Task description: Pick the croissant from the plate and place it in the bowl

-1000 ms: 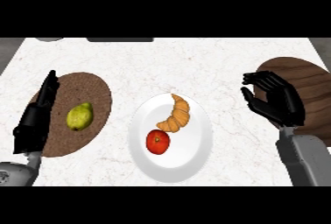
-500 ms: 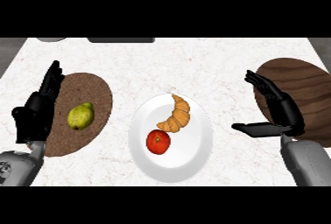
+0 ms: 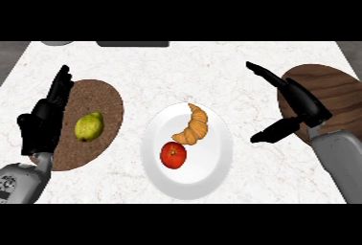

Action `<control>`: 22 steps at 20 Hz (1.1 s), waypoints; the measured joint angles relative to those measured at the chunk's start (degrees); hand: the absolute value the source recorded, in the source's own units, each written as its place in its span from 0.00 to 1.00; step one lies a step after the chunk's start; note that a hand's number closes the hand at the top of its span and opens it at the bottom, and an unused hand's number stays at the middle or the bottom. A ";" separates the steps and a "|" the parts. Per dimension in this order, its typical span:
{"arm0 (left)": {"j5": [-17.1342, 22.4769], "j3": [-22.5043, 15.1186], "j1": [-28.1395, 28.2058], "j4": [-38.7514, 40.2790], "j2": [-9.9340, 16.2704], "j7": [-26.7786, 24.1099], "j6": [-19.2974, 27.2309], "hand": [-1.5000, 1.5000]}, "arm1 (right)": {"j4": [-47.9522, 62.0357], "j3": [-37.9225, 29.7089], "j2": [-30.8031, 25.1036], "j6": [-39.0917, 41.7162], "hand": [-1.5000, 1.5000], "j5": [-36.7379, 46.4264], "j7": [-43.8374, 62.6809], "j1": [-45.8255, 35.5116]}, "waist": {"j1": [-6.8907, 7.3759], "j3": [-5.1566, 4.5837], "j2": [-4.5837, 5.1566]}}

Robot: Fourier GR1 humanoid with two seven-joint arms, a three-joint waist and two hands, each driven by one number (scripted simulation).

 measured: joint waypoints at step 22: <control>-5.18 3.57 -0.05 -1.24 -4.38 2.42 -3.43 0.50 | 5.55 12.64 13.80 12.74 0.00 14.37 25.47 -11.00 | 0.07 0.08 0.16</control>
